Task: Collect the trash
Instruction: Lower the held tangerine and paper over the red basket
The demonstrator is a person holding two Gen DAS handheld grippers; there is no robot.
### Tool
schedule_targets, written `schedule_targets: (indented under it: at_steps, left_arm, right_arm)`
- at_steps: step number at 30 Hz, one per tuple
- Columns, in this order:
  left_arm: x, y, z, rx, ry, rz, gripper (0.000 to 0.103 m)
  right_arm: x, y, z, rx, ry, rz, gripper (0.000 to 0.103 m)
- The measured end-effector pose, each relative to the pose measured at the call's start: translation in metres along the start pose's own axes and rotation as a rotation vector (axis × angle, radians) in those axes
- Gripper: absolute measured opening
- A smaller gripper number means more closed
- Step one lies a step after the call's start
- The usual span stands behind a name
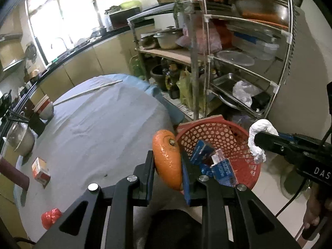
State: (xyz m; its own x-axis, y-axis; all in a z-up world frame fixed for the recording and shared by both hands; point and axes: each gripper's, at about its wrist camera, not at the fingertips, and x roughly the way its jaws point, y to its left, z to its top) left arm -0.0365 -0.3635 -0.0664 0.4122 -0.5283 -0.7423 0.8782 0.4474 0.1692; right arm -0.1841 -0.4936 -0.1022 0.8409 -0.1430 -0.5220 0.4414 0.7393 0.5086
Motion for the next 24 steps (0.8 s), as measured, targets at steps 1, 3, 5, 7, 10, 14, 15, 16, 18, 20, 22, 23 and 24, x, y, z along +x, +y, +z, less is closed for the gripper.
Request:
schedule_targets:
  at_steps: [1,3,5,7,10,14,15,16,18,20,22,23,24]
  left_arm:
    - [0.001,-0.004,0.0,0.009,0.002,0.003,0.025]
    - [0.004,-0.01,0.0,0.025,0.008,0.006,0.025]
    - [0.007,-0.015,0.0,0.041,0.016,0.005,0.025]
    - [0.01,-0.022,0.0,0.061,0.025,0.002,0.025]
    - [0.015,-0.032,0.0,0.087,0.039,-0.007,0.025]
    - [0.021,-0.044,-0.001,0.115,0.058,-0.024,0.025]
    - [0.024,-0.048,-0.001,0.121,0.066,-0.03,0.025]
    - [0.026,-0.05,-0.002,0.127,0.072,-0.034,0.025]
    - [0.031,-0.055,-0.002,0.135,0.088,-0.041,0.025]
    - [0.036,-0.059,-0.002,0.137,0.103,-0.048,0.025]
    - [0.041,-0.06,-0.001,0.135,0.114,-0.054,0.025]
    - [0.043,-0.06,0.0,0.131,0.118,-0.059,0.025]
    - [0.045,-0.06,0.0,0.125,0.123,-0.066,0.025]
  right_arm:
    - [-0.001,-0.004,0.0,0.009,-0.001,-0.002,0.027]
    - [-0.001,-0.008,-0.001,0.018,-0.002,-0.006,0.027]
    - [-0.001,-0.013,-0.001,0.027,-0.002,-0.008,0.027]
    - [-0.002,-0.017,-0.001,0.034,-0.005,-0.009,0.027]
    - [-0.003,-0.024,-0.002,0.048,-0.01,-0.014,0.027]
    - [-0.006,-0.037,-0.002,0.076,-0.014,-0.024,0.027]
    - [-0.006,-0.039,-0.003,0.081,-0.013,-0.027,0.027]
    - [-0.006,-0.042,-0.003,0.087,-0.01,-0.03,0.027]
    - [-0.006,-0.047,-0.004,0.096,-0.007,-0.034,0.027]
    - [-0.005,-0.052,-0.005,0.108,-0.003,-0.035,0.027]
    - [-0.004,-0.058,-0.006,0.122,0.001,-0.036,0.027]
    - [-0.003,-0.059,-0.006,0.126,0.002,-0.037,0.027]
    - [-0.002,-0.061,-0.007,0.13,0.005,-0.036,0.027]
